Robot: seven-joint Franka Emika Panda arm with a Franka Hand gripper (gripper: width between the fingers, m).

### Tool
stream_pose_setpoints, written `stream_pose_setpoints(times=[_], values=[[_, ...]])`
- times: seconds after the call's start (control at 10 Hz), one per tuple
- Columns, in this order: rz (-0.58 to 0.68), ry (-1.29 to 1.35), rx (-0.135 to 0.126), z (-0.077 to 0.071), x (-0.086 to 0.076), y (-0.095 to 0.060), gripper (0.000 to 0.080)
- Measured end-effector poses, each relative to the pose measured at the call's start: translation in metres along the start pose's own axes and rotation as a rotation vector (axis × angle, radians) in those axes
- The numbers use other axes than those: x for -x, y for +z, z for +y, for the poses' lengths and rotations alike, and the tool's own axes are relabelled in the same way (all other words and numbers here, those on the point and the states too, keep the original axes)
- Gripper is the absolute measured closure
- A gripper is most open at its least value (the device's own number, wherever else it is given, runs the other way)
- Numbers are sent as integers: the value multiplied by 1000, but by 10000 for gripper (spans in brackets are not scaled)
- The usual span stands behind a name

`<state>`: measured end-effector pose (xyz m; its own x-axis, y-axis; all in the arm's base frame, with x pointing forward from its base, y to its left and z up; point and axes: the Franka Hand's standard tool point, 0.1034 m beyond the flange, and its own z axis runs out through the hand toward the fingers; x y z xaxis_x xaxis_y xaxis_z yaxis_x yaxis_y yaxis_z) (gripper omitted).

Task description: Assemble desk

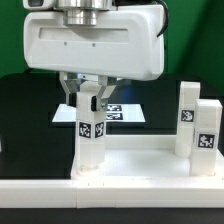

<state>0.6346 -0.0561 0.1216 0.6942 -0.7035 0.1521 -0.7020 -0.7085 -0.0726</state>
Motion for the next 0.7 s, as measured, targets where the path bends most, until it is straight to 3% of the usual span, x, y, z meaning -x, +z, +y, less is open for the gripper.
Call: stream_pose_setpoints(times=[0.2, 0.3, 0.7], values=[[-5, 149, 5, 1, 0, 1, 511], [-22, 299, 24, 1, -3, 2, 511], [-55, 912, 31, 6, -5, 5, 511]])
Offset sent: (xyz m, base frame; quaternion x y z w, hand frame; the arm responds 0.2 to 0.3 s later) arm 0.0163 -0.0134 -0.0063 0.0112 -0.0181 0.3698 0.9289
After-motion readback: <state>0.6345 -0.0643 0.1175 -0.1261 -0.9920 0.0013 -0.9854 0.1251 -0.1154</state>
